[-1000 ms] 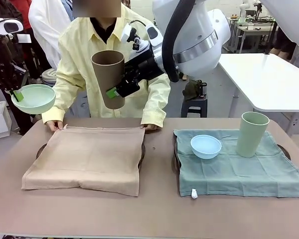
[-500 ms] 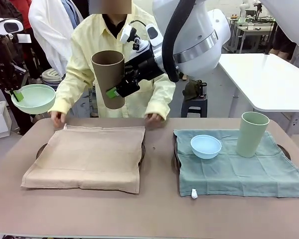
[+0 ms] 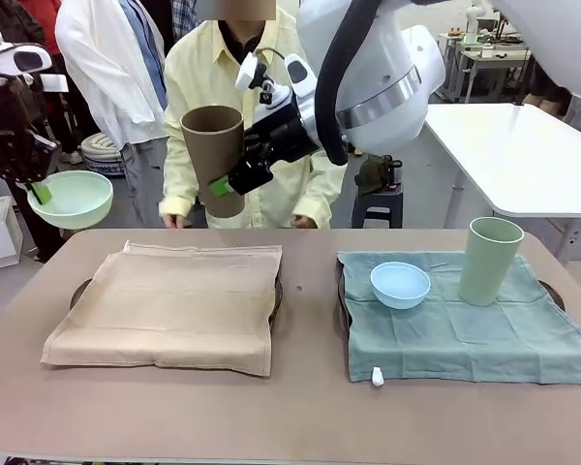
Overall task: Set up a tray with a mat and arrange the tableware.
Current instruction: Place the Picnic Bowl and Reusable plastic cup back onto the Handle tray in front of the human's position.
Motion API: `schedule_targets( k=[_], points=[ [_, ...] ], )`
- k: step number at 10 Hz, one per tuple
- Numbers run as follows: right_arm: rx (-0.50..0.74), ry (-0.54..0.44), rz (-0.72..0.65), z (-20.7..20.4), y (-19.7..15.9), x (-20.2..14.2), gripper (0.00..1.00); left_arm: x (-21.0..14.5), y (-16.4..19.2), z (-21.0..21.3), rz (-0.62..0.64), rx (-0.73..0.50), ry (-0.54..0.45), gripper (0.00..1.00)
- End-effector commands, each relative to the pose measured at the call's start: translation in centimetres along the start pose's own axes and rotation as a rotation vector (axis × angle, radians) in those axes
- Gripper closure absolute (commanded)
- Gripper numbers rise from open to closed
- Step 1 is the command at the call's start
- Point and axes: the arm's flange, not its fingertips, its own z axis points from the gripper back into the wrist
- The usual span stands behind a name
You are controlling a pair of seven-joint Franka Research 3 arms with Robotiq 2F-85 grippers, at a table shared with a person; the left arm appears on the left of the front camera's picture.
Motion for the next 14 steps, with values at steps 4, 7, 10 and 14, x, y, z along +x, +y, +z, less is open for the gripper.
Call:
schedule_targets(
  k=[4, 7, 10, 14],
  points=[
    [0.084, -0.104, -0.052, -6.4, -3.9, -8.3, 0.17, 3.6, -0.4, -9.1, -0.063, -0.14, 0.078, 0.96],
    [0.133, -0.129, -0.074, -9.2, -4.2, -10.6, 0.17, 4.8, 0.1, -13.4, -0.048, -0.153, 0.091, 0.96],
    [0.157, -0.098, -0.075, -11.1, -3.5, -11.9, 0.17, 5.7, 0.5, -16.0, -0.041, -0.159, 0.09, 0.96],
    [0.157, -0.056, -0.059, -13.3, -3.2, -13.8, 0.17, 6.4, 0.4, -17.8, -0.04, -0.147, 0.081, 0.96]
  ],
)
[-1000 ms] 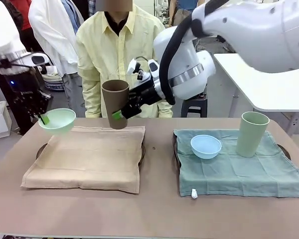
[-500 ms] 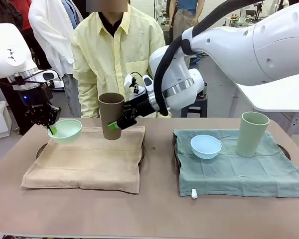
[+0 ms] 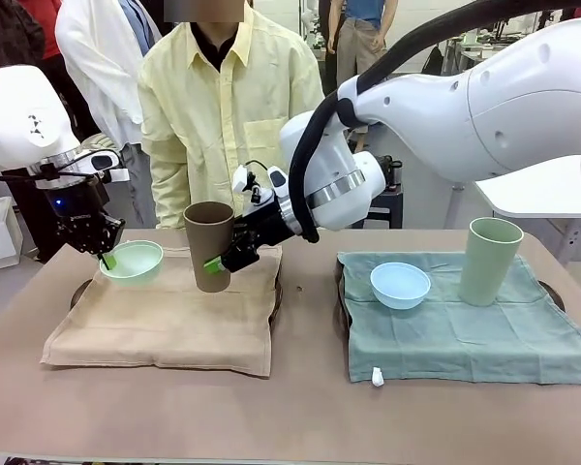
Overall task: Set up a tray with a mat and arrange the tableware.
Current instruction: Place the Picnic Bowl and Reusable plastic cup back onto the Handle tray in front of the human's position.
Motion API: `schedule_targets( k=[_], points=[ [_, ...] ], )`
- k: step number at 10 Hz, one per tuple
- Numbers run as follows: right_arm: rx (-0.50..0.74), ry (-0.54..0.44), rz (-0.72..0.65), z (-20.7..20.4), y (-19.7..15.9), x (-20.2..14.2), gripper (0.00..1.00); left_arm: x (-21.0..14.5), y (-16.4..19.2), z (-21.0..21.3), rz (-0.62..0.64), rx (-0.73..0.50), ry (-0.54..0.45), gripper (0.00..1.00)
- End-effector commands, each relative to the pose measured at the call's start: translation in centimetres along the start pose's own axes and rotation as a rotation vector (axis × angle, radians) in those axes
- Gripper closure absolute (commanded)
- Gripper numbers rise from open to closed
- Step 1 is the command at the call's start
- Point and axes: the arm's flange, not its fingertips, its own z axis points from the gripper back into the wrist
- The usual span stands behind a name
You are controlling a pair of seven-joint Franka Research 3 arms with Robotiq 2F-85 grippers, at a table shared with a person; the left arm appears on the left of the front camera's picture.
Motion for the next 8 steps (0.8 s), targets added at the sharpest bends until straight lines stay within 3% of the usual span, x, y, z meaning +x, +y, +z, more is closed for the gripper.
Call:
schedule_targets(
  k=[1, 8],
  points=[
    [-0.025, 0.019, 0.039, -0.6, -0.9, -0.7, 0.17, 0.3, 0.3, -1.0, -0.02, -0.022, -0.029, 0.96],
    [-0.034, 0.039, 0.015, -1.4, -2.3, -2.4, 0.17, 1.6, 0.2, -3.5, -0.015, -0.031, -0.022, 0.96]
  ],
)
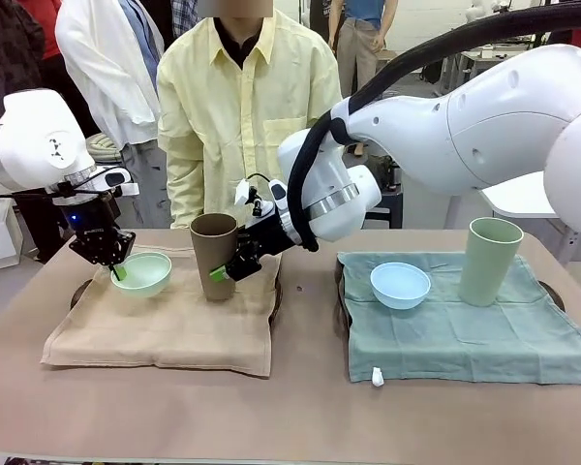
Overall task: Set up a tray with a mat and arrange the tableware.
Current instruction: Place the Picnic Bowl and Reusable plastic cup back onto the Handle tray in front of the human's position.
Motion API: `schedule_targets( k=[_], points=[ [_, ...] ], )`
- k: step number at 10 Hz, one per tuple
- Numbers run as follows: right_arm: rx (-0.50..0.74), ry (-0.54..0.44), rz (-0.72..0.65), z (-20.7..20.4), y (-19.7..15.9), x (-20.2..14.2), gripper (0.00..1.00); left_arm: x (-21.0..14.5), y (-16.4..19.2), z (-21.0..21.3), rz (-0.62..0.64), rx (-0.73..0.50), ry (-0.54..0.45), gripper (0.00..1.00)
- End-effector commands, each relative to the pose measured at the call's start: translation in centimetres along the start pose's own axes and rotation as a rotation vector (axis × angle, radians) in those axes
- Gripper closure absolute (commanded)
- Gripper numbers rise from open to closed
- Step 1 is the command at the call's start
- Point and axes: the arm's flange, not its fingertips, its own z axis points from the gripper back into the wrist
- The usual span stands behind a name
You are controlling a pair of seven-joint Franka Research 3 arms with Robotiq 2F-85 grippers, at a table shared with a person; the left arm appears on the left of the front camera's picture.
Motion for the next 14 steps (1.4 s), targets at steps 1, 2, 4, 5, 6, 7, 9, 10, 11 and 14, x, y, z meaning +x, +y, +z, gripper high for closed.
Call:
schedule_targets(
  k=[1, 2, 4, 5, 6, 7, 9, 10, 11, 14],
  points=[
    [-0.011, 0.028, 0.013, -0.3, -0.5, 0.0, 0.17, 0.3, 0.0, -0.2, -0.023, -0.04, -0.026, 0.96],
    [-0.006, 0.036, 0.003, -0.5, -0.7, -0.2, 0.17, 0.5, 0.0, -0.4, -0.029, -0.039, -0.024, 0.96],
    [-0.005, 0.046, -0.006, -0.6, -0.7, -0.4, 0.17, 0.8, -0.2, -1.1, -0.04, -0.04, -0.019, 0.96],
    [-0.005, 0.047, -0.013, -0.5, -0.7, -0.5, 0.17, 1.0, -0.3, -1.6, -0.047, -0.037, -0.015, 0.96],
    [-0.005, 0.045, -0.015, -0.4, -0.9, -0.5, 0.17, 1.1, -0.3, -1.8, -0.048, -0.038, -0.014, 0.96],
    [-0.004, 0.046, -0.016, -0.4, -0.8, -0.5, 0.17, 1.2, -0.2, -2.1, -0.05, -0.042, -0.013, 0.96],
    [-0.001, 0.055, -0.021, -0.5, -0.8, -0.5, 0.0, 1.3, -0.1, -2.3, -0.039, -0.047, 0.0, 0.38],
    [-0.001, 0.058, -0.016, -0.4, -0.8, -0.4, 0.0, 1.3, -0.1, -2.1, -0.04, -0.051, 0.0, 0.37],
    [-0.015, 0.079, -0.033, 0.1, -0.8, -0.2, 0.0, 1.4, 0.1, -1.9, -0.035, -0.058, 0.0, 0.0],
    [-0.043, 0.173, -0.125, 3.0, -0.5, -0.1, 0.0, 0.8, 1.0, -0.5, -0.023, -0.069, -0.004, 0.55]
  ],
)
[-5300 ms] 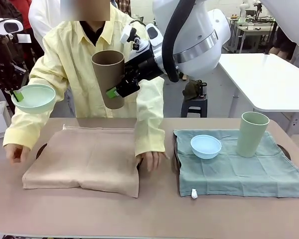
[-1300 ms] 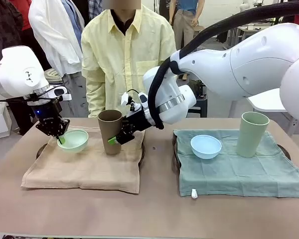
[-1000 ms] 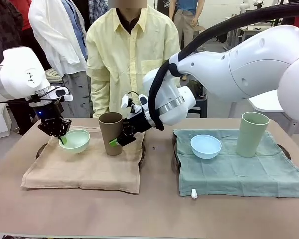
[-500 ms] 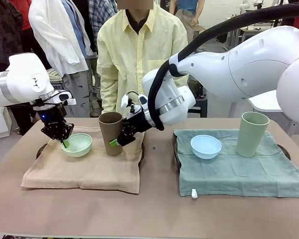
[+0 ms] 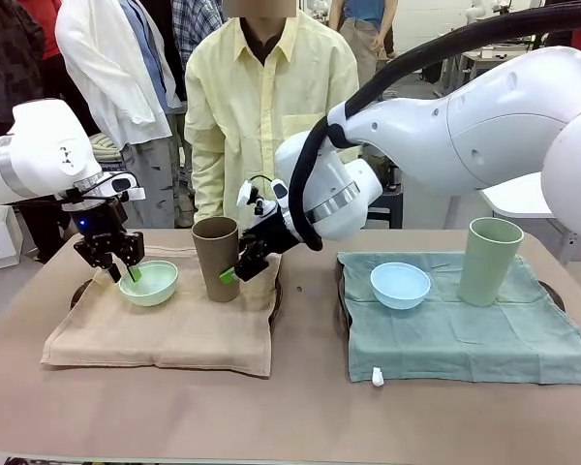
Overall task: Set up a tray with a mat and arrange the tableware.
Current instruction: Place the Picnic Bowl and Reusable plastic cup back onto the Handle tray in front of the human's position.
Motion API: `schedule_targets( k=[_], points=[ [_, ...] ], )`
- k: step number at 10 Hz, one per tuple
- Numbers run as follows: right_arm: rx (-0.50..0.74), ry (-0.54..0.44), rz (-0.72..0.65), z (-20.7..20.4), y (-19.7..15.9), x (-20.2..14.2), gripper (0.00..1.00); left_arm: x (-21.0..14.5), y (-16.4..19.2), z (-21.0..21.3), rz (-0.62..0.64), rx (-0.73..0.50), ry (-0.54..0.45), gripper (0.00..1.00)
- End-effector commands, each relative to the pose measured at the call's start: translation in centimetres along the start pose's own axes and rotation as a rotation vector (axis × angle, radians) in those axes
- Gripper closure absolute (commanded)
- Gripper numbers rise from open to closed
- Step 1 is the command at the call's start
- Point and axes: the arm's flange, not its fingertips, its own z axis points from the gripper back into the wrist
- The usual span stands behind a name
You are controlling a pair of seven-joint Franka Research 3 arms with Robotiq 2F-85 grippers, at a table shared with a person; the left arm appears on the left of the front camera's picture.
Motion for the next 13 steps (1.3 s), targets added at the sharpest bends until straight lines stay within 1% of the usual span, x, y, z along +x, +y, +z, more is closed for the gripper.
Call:
schedule_targets(
  k=[1, 3, 4, 5, 7, 9, 10, 11, 13],
  points=[
    [-0.037, 0.099, -0.087, 3.1, 0.7, -0.2, 0.0, -0.7, 1.1, 1.6, -0.011, -0.042, -0.001, 0.46],
    [-0.043, 0.195, -0.18, 5.9, 1.4, -0.6, 0.0, -1.1, 1.8, 3.0, -0.01, -0.033, 0.008, 0.26],
    [-0.028, 0.244, -0.244, 7.3, 1.9, -0.4, 0.0, -1.5, 1.9, 3.8, -0.028, -0.031, 0.008, 0.16],
    [-0.036, 0.309, -0.324, 8.8, 2.7, 0.3, 0.0, -2.2, 1.9, 4.8, -0.048, -0.017, 0.01, 0.16],
    [-0.083, 0.406, -0.493, 11.9, 4.1, 2.6, 0.0, -3.2, 1.3, 7.2, -0.096, 0.04, 0.0, 0.16],
    [-0.189, 0.504, -0.7, 14.9, 5.4, 4.9, 0.0, -4.2, 0.2, 9.9, -0.137, 0.104, -0.006, 0.16],
    [-0.268, 0.592, -0.77, 16.5, 6.1, 5.8, 0.0, -4.6, -0.5, 10.9, -0.157, 0.139, -0.011, 0.16],
    [-0.322, 0.673, -0.845, 17.7, 7.0, 6.8, 0.0, -5.0, -1.3, 11.9, -0.163, 0.172, -0.005, 0.16],
    [-0.454, 0.812, -0.9, 19.4, 9.1, 9.6, 0.0, -6.0, -2.7, 14.7, -0.165, 0.203, -0.013, 0.16]
  ],
)
